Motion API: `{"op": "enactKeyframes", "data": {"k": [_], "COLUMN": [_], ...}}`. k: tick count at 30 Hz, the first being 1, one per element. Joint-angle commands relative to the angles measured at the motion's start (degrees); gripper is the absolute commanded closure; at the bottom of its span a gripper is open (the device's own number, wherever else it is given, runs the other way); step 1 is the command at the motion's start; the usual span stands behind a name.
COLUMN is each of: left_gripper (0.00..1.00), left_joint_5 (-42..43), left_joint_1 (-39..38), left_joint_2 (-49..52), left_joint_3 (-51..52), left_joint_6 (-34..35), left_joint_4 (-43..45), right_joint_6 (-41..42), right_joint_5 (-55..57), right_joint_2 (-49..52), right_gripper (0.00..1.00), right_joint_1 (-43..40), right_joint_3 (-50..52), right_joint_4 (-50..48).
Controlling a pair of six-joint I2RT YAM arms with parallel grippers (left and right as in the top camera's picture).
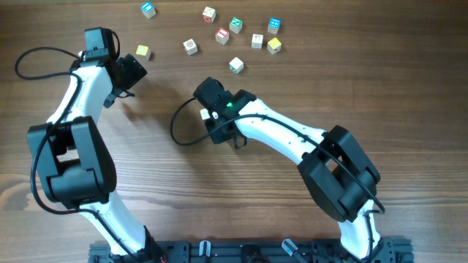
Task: Form a circle
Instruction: 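Lower the airplane block into the ring and open the right gripper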
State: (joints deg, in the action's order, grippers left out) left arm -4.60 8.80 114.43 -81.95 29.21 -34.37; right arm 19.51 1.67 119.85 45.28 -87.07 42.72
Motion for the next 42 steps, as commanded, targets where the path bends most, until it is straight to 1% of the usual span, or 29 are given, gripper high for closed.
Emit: {"op": "enactKeyframes", "data": {"k": [1, 2, 3, 5, 10, 11, 12, 16, 17, 19, 22, 25, 27, 29, 30, 32, 34, 35, 36, 38, 41, 42], "left_gripper": [0.0, 0.0, 0.0, 0.0, 0.0, 0.0, 0.0, 0.0, 0.0, 0.0, 0.0, 0.0, 0.0, 0.0, 0.0, 0.0, 0.0, 0.0, 0.0, 0.0, 0.0, 0.0], "left_joint_5": [0.07, 0.07, 0.07, 0.07, 0.07, 0.07, 0.07, 0.07, 0.07, 0.07, 0.07, 0.07, 0.07, 0.07, 0.07, 0.07, 0.07, 0.07, 0.07, 0.07, 0.07, 0.07], "left_joint_1": [0.07, 0.07, 0.07, 0.07, 0.07, 0.07, 0.07, 0.07, 0.07, 0.07, 0.07, 0.07, 0.07, 0.07, 0.07, 0.07, 0.07, 0.07, 0.07, 0.07, 0.07, 0.07], "left_joint_2": [-0.94, -0.94, -0.94, -0.94, -0.94, -0.94, -0.94, -0.94, -0.94, -0.94, -0.94, -0.94, -0.94, -0.94, -0.94, -0.94, -0.94, -0.94, -0.94, -0.94, -0.94, -0.94], "left_joint_3": [-0.61, -0.61, -0.61, -0.61, -0.61, -0.61, -0.61, -0.61, -0.61, -0.61, -0.61, -0.61, -0.61, -0.61, -0.61, -0.61, -0.61, -0.61, -0.61, -0.61, -0.61, -0.61], "left_joint_6": [-0.44, -0.44, -0.44, -0.44, -0.44, -0.42, -0.44, -0.42, -0.42, -0.44, -0.44, -0.44, -0.44, -0.42, -0.44, -0.44, -0.44, -0.44, -0.44, -0.44, -0.44, -0.44], "left_joint_4": [0.04, 0.04, 0.04, 0.04, 0.04, 0.04, 0.04, 0.04, 0.04, 0.04, 0.04, 0.04, 0.04, 0.04, 0.04, 0.04, 0.04, 0.04, 0.04, 0.04, 0.04, 0.04], "right_joint_6": [2.84, 3.1, 3.1, 3.15, 3.19, 3.17, 3.17, 2.95, 3.06, 3.17, 3.17, 3.45, 5.62, 6.45, 6.54, 7.69, 7.65, 7.69, 7.69, 7.98, 13.46, 13.7], "right_joint_5": [1.77, 1.75, 1.75, 1.16, -0.72, -1.29, -1.57, -4.66, -4.83, -4.76, -4.02, -1.27, 1.86, 2.38, 2.32, 2.36, 2.16, 2.12, 1.86, 1.29, 1.29, 1.29], "right_joint_2": [0.68, 0.68, 0.68, 0.68, 0.68, 0.68, 0.68, 0.68, 0.68, 0.68, 0.68, 0.68, 0.68, 0.68, 0.68, 0.68, 0.68, 0.68, 0.68, 0.68, 0.68, 0.68], "right_gripper": [0.56, 0.51, 0.49, 0.4, 0.38, 0.31, 0.0, 0.0, 0.01, 0.22, 0.36, 0.37, 0.4, 0.43, 0.47, 0.48, 0.56, 0.57, 0.62, 0.64, 0.69, 0.69], "right_joint_1": [-0.31, -0.31, -0.31, -0.28, -0.28, -0.28, -0.28, -0.28, -0.28, -0.28, -0.28, -0.28, -0.28, -0.28, -0.28, -0.28, -0.28, -0.28, -0.28, -0.28, -0.28, -0.28], "right_joint_3": [0.2, 0.2, 0.2, 0.2, 0.2, 0.2, 0.2, 0.2, 0.2, 0.2, 0.2, 0.2, 0.2, 0.46, 0.94, 2.32, 2.99, 2.99, 2.99, 2.99, 2.99, 2.99], "right_joint_4": [-0.37, -0.52, -0.5, -0.17, 2.4, 2.58, 2.8, 3.1, 3.65, 4.28, 3.17, 1.95, 1.9, 1.86, 1.88, 1.57, 0.33, -0.28, -0.85, -1.92, -3.19, -3.26]}}
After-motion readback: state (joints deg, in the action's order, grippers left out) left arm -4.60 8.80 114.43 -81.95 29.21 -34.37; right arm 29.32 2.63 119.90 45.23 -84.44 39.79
